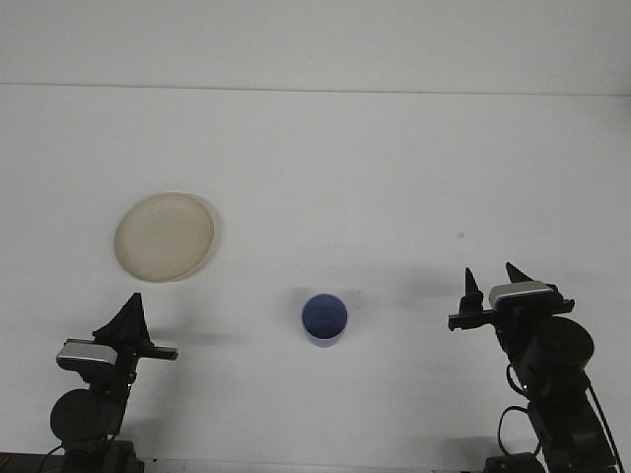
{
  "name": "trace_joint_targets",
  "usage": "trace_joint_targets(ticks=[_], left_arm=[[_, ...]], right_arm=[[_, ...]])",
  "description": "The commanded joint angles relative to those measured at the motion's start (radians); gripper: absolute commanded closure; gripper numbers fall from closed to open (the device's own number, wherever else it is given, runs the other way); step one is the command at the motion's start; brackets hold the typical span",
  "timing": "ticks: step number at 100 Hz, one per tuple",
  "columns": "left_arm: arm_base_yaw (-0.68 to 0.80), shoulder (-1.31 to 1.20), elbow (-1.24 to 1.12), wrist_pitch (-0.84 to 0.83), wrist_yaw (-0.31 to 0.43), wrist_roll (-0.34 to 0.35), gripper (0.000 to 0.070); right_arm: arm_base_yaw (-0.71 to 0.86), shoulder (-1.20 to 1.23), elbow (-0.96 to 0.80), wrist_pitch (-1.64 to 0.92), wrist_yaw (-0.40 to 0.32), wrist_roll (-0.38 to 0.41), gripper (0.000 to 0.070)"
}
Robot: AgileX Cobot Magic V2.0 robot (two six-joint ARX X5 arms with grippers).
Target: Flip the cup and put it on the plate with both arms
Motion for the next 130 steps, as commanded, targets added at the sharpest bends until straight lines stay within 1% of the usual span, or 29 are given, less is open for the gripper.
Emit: trace_joint_targets(ticks=[1, 63, 74, 90, 98, 111, 130], left_arm=[[0.000, -0.002, -0.020, 0.012, 0.002, -0.002, 0.0689], [0.000, -0.002, -0.020, 0.013, 0.002, -0.002, 0.0689], [0.000, -0.002, -0.019, 0.012, -0.008, 0.001, 0.0689], [0.000, -0.002, 0.031, 0.002, -0.008, -0.003, 0.0689], [0.000, 0.005, 0.092, -0.058, -0.008, -0.003, 0.0689], [0.000, 0.061, 0.231, -0.220, -0.008, -0.003, 0.0689], [0.000, 0.238, 0.480, -0.438, -0.008, -0.003, 0.0689]], right_arm=[[0.002, 0.003, 0.011, 0.005, 0.000, 0.014, 0.0252], [0.002, 0.003, 0.011, 0.004, 0.000, 0.014, 0.0251], [0.002, 0.003, 0.011, 0.004, 0.000, 0.014, 0.0251], [0.002, 0.003, 0.011, 0.004, 0.000, 0.014, 0.0251], [0.002, 0.003, 0.011, 0.004, 0.000, 0.014, 0.0251], [0.002, 0.003, 0.011, 0.004, 0.000, 0.014, 0.0251], [0.002, 0.004, 0.011, 0.004, 0.000, 0.014, 0.0251]])
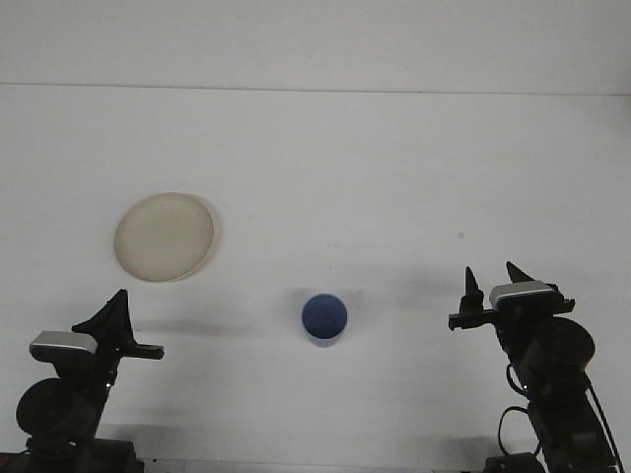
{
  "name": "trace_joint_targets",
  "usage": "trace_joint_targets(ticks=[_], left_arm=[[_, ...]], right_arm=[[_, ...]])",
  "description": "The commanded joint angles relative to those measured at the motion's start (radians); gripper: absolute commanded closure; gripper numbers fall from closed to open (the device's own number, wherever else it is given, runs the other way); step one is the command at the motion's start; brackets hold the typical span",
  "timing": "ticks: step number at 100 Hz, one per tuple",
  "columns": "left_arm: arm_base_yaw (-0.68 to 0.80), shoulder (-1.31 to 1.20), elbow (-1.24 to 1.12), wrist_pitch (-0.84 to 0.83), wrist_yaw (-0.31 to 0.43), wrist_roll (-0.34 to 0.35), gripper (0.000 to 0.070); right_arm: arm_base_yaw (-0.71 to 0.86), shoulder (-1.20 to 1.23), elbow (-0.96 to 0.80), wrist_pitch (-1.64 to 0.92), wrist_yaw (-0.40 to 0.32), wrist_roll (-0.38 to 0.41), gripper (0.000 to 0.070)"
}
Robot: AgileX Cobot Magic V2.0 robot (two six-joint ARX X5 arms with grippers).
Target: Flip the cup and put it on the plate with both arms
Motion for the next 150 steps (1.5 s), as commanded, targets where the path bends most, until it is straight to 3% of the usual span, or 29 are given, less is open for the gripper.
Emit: trace_joint_targets(ticks=[1, 43, 76, 83, 98, 104, 130, 150], left_arm=[[0.000, 0.071, 0.101, -0.061, -0.005, -0.003, 0.0689], [-0.002, 0.547, 0.566, -0.566, -0.003, -0.002, 0.0689], [-0.001, 0.639, 0.602, -0.630, -0.003, -0.003, 0.0680], [-0.001, 0.636, 0.603, -0.631, -0.003, -0.003, 0.0613], [-0.001, 0.636, 0.603, -0.631, -0.003, -0.003, 0.0268], [-0.001, 0.636, 0.603, -0.631, -0.003, -0.002, 0.0198], [-0.014, 0.656, 0.614, -0.660, 0.045, -0.005, 0.0194], [-0.123, 0.741, 0.671, -0.705, 0.105, -0.076, 0.0192]], right_arm=[[0.002, 0.005, 0.011, 0.007, 0.000, 0.011, 0.0252], [0.002, 0.005, 0.011, 0.007, 0.000, 0.011, 0.0251], [0.002, 0.005, 0.011, 0.007, 0.000, 0.011, 0.0251], [0.002, 0.005, 0.011, 0.007, 0.000, 0.011, 0.0252], [0.002, 0.005, 0.011, 0.007, 0.000, 0.011, 0.0251], [0.002, 0.005, 0.011, 0.007, 0.000, 0.011, 0.0252], [0.002, 0.005, 0.011, 0.007, 0.000, 0.011, 0.0251], [0.002, 0.005, 0.011, 0.007, 0.000, 0.011, 0.0251]])
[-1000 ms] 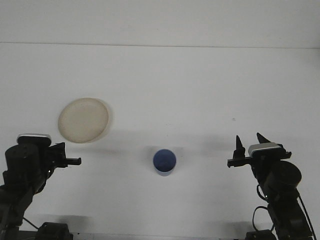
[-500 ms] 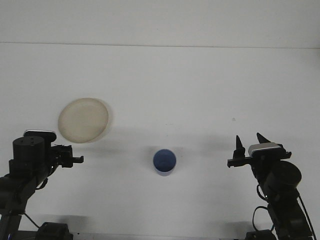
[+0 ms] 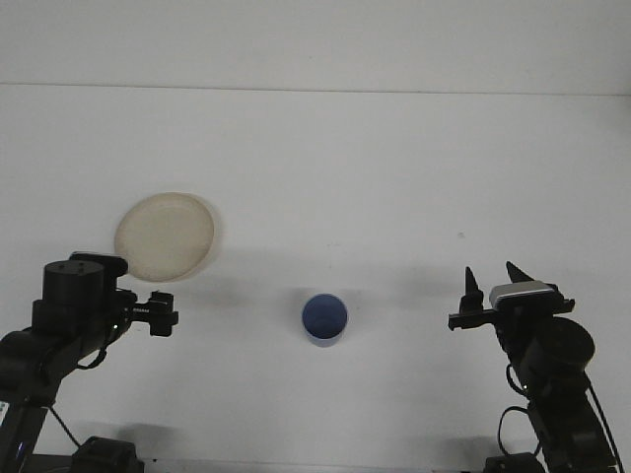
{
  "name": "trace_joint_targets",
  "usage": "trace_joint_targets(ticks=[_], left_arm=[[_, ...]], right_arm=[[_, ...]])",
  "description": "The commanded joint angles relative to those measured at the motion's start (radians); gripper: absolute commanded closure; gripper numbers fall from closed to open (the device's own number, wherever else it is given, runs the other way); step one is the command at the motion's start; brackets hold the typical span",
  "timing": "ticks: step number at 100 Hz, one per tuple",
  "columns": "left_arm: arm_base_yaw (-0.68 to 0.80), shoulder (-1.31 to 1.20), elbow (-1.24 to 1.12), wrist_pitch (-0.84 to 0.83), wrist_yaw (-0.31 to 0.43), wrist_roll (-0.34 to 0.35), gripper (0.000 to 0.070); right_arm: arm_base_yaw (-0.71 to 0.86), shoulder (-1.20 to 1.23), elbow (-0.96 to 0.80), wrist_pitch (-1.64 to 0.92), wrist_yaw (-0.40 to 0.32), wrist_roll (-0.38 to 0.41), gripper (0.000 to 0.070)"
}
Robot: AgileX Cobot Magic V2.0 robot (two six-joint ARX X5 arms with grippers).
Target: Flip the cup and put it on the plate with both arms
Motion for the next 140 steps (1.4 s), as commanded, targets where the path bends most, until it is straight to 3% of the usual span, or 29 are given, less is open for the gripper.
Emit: trace_joint_targets(ticks=[1, 19, 69, 140], left_arm=[[-0.042, 0.030, 0.038, 0.006, 0.021, -0.044, 0.0192], [-0.205, 0.147, 0.113, 0.023, 0.030, -0.099, 0.0191], [-0.576, 0.592, 0.402, 0.050, 0.030, -0.118, 0.0182], [-0.645, 0.879, 0.425, 0.068, 0.030, -0.114, 0.0191]], right_arm=[[0.002, 0.005, 0.011, 0.007, 0.000, 0.011, 0.0251], [0.002, 0.005, 0.011, 0.006, 0.000, 0.011, 0.0252], [0.002, 0.005, 0.011, 0.006, 0.000, 0.011, 0.0251], [0.002, 0.005, 0.011, 0.006, -0.001, 0.011, 0.0251]])
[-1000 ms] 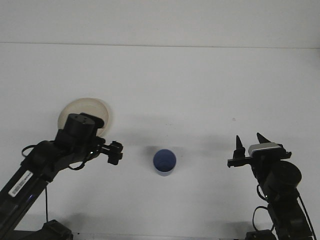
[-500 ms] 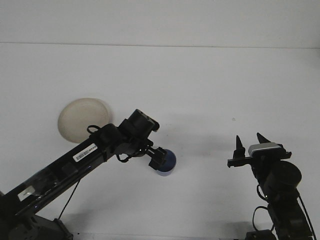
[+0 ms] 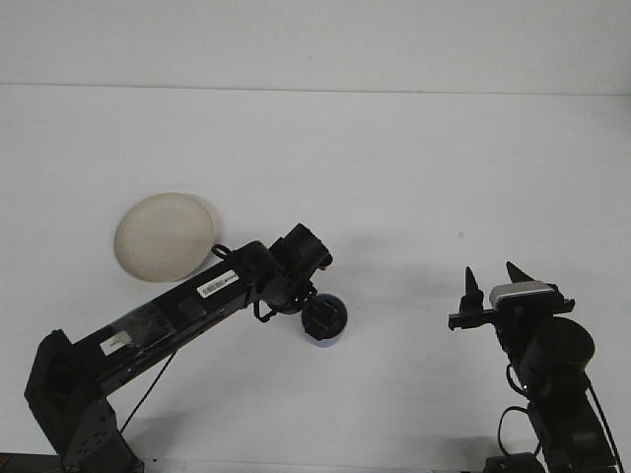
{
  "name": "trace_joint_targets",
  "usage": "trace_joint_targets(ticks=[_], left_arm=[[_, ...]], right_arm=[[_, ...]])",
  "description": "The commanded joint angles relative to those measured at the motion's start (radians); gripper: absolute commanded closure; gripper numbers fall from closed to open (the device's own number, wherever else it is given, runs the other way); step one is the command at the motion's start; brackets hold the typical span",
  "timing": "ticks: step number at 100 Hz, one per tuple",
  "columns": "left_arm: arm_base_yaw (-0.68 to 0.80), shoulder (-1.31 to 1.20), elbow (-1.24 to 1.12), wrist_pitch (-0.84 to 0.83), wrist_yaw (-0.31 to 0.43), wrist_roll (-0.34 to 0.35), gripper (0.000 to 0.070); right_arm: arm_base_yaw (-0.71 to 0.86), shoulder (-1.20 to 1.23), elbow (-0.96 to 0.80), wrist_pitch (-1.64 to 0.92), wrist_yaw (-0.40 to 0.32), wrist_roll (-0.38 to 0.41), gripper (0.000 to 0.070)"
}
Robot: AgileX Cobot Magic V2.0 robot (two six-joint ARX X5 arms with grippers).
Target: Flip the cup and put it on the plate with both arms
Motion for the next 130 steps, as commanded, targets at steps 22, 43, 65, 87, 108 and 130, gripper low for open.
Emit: trace_joint_targets(ticks=[22, 43, 65, 87, 108, 130], left_arm=[[-0.011, 0.055, 0.022, 0.002, 0.003, 0.002, 0.0331], [-0.012, 0.055, 0.022, 0.006, 0.003, 0.021, 0.0694], [-0.011, 0.055, 0.040, -0.013, 0.002, 0.024, 0.0690], [0.035, 0.053, 0.161, -0.132, -0.024, 0.060, 0.0690], [0.150, 0.053, 0.313, -0.282, -0.135, 0.107, 0.0690], [0.333, 0.053, 0.411, -0.343, -0.141, 0.129, 0.0690]], right_arm=[[0.002, 0.005, 0.011, 0.006, 0.000, 0.011, 0.0251], [0.002, 0.005, 0.011, 0.005, 0.000, 0.011, 0.0251], [0.002, 0.005, 0.011, -0.001, 0.000, 0.011, 0.0252], [0.002, 0.005, 0.011, -0.001, 0.000, 0.011, 0.0251], [0.002, 0.005, 0.011, -0.001, 0.000, 0.011, 0.0251], [0.002, 0.005, 0.011, -0.001, 0.000, 0.011, 0.0251]])
